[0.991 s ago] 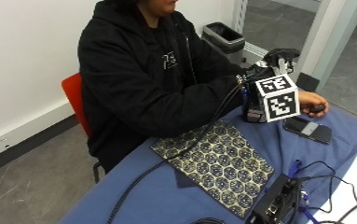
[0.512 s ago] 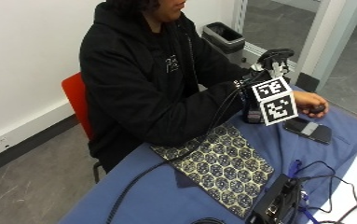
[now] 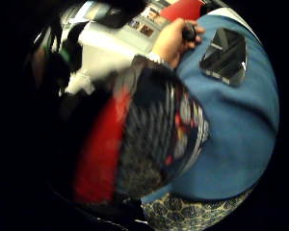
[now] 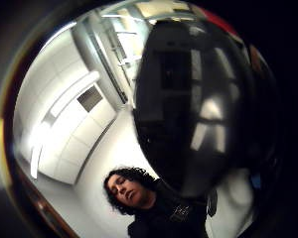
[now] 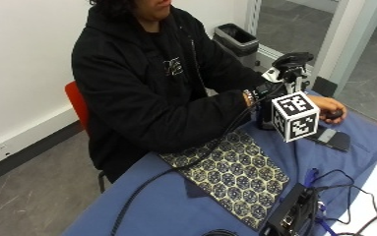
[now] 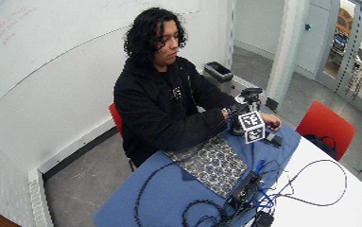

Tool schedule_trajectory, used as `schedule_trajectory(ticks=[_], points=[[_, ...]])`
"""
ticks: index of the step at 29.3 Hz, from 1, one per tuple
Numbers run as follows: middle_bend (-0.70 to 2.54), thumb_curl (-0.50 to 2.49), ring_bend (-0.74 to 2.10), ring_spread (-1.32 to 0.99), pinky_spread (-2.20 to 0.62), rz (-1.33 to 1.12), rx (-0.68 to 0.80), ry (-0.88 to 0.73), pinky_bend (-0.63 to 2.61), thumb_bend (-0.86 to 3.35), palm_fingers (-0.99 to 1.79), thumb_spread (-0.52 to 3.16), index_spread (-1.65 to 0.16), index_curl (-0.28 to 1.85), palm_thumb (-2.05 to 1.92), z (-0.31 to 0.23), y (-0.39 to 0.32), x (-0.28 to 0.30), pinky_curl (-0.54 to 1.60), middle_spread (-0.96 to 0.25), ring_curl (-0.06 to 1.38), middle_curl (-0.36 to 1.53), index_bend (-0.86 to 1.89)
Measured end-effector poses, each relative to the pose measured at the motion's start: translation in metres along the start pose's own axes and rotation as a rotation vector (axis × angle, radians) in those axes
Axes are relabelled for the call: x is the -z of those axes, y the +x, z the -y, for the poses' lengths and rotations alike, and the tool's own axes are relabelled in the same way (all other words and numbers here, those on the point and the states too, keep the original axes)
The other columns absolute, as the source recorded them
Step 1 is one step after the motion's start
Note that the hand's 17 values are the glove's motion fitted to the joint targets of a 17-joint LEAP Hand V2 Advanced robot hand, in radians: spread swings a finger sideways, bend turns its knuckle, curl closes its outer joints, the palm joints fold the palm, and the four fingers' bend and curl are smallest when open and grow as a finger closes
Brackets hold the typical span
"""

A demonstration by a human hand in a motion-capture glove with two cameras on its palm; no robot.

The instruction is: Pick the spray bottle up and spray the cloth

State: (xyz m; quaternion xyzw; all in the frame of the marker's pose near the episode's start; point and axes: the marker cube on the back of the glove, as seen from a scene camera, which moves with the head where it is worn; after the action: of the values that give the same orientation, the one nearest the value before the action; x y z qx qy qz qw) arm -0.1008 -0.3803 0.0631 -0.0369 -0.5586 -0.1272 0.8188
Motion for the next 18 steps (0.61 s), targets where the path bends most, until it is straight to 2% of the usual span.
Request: schedule_trajectory(ticks=[3,5,9,13,18], points=[[0.59,0.54,0.58,-0.14,-0.09,-0.096,-0.041,-0.010,0.26,-0.05,0.88,1.27,-0.25,0.64,0.85,-0.017,0.004,0.013,0.39,-0.09,0.47,0.58,0.26],[0.48,0.53,0.54,-0.11,-0.02,-0.177,-0.061,0.019,0.28,-0.05,0.69,1.23,-0.24,0.63,0.83,-0.030,0.004,0.029,0.41,-0.07,0.48,0.55,0.22],[0.40,0.51,0.47,-0.07,0.06,-0.330,-0.071,0.085,0.29,-0.04,0.59,1.19,-0.25,0.58,0.80,-0.036,-0.001,0.068,0.38,-0.04,0.44,0.51,0.13],[0.38,0.47,0.45,-0.03,0.13,-0.527,-0.125,-0.009,0.24,-0.05,0.55,1.18,-0.25,0.51,0.75,-0.086,-0.002,0.068,0.35,0.00,0.41,0.48,0.10],[0.32,0.43,0.40,0.00,0.17,-0.729,-0.161,-0.130,0.24,-0.04,0.37,1.19,-0.28,0.46,0.69,-0.124,-0.023,0.078,0.36,0.01,0.39,0.45,0.10]])
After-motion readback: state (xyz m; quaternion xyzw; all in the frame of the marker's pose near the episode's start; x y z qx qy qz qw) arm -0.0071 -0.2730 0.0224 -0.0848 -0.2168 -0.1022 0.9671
